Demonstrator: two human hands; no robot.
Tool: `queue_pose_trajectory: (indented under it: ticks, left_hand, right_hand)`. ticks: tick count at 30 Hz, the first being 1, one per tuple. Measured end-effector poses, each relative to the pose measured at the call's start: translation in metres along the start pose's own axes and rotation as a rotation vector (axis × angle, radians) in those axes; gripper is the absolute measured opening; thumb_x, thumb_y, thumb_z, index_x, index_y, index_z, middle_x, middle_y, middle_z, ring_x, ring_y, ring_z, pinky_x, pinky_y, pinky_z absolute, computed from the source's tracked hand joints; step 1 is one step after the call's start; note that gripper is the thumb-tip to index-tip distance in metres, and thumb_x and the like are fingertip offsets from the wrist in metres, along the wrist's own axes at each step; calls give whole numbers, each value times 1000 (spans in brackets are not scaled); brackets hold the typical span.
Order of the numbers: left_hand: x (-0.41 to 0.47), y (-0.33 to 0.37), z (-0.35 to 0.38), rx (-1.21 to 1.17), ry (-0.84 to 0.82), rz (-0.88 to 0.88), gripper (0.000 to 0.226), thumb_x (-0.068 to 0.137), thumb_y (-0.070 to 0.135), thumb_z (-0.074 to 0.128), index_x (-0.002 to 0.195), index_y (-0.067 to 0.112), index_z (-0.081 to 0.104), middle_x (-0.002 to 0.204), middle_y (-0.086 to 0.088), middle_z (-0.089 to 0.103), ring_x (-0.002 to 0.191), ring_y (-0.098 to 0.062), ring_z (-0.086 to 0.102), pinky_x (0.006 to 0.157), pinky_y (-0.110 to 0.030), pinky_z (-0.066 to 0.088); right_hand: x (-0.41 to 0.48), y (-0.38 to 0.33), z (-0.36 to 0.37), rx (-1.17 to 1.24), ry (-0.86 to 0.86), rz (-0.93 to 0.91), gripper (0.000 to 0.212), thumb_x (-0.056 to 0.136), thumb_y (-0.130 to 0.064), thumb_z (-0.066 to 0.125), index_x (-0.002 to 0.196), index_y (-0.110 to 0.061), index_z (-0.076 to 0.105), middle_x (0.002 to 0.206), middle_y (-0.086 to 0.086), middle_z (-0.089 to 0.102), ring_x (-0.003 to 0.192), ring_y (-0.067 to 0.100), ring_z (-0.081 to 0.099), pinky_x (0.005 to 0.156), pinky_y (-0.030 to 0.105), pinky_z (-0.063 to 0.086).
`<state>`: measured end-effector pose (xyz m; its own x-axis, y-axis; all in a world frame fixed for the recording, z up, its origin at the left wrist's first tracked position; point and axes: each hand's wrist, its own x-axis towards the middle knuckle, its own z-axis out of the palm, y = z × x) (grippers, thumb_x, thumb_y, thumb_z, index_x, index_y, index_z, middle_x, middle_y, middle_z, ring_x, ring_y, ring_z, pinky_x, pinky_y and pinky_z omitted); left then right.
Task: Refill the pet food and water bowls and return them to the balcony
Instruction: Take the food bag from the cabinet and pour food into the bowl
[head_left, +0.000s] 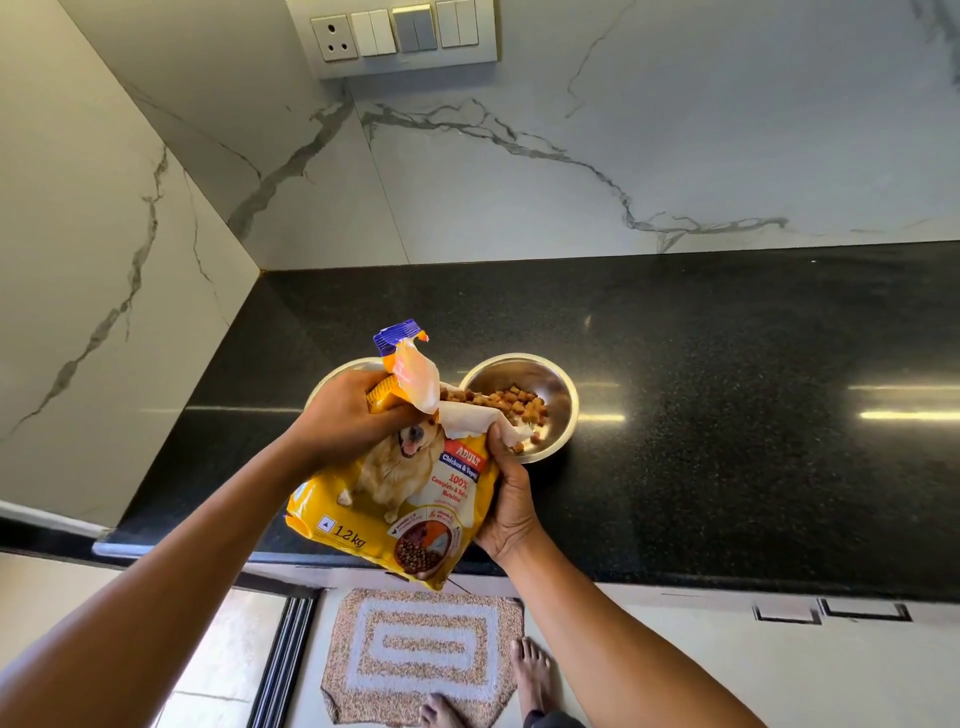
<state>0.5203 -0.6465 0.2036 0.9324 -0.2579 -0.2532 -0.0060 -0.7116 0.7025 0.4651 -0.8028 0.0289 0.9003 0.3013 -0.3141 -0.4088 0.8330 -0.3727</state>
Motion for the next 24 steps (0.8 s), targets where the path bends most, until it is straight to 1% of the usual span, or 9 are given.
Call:
queue_pose_trajectory:
  ticks: [2,5,8,10,13,16,20,22,24]
  left_hand:
    - [3,2,0,-5,-6,-2,24,90,36,73,98,50,54,97,18,66,92,-7,67,80,-26,53]
    - [5,1,-1,-7,-16,-13,24,90,37,72,99,50,54,98,16,67,92,-7,67,82,-30,54]
    - [6,1,-1,-4,-18,-7,25,89,38,73,99,51,54,98,18,66,91,-5,66,82,-30,53]
    - [7,1,-1,3,-19,-4,25,89,38,73,98,52,54,98,18,66,90,-4,66,83,-30,54]
    - [8,1,-3,14,-22,-11,24,88,40,74,98,51,55,98,17,67,92,-5,67,85,-32,54]
    - [7,1,-5,21,-25,-9,24,88,39,74,99,50,56,99,15,68,91,-6,68,83,-31,55]
    - [5,6,-8,11,-38,4,25,88,35,74,97,49,56,96,19,67,86,-3,68,71,-20,51]
    - [4,7,-9,9,-39,9,25,88,35,74,97,49,56,96,19,67,85,-3,68,70,-19,51]
    - [3,7,-9,10,-39,11,25,87,35,74,98,49,56,96,19,67,86,-3,68,71,-20,51]
  right_hand:
    - [1,0,1,-7,-6,-5,65,95,-59,57,142,-15,64,141,22,61,129,40,58,123,67,25]
    - [3,0,1,-17,-5,5,71,93,-61,62,146,-14,59,143,24,59,132,42,55,122,68,24]
    - [6,2,-3,0,12,28,70,97,-61,56,149,-13,56,145,24,58,132,42,56,121,68,26]
    - [6,2,-3,6,5,26,69,97,-61,56,148,-14,57,144,24,58,131,42,56,121,69,26]
    - [3,1,2,-4,-34,-11,70,90,-61,67,143,-15,62,141,23,61,129,41,58,121,68,27]
    - [0,1,6,-13,-54,-42,71,86,-60,72,140,-15,66,139,23,63,127,40,61,118,66,34]
    - [-2,2,10,-8,-72,-39,81,77,-56,84,143,-12,63,142,26,60,128,42,59,114,65,40]
    - [-3,4,10,10,-84,-37,81,75,-51,87,142,-12,63,140,25,61,126,42,60,108,63,47]
    - [-3,4,11,30,-94,-35,80,74,-46,90,141,-13,64,139,24,62,125,41,62,104,62,50]
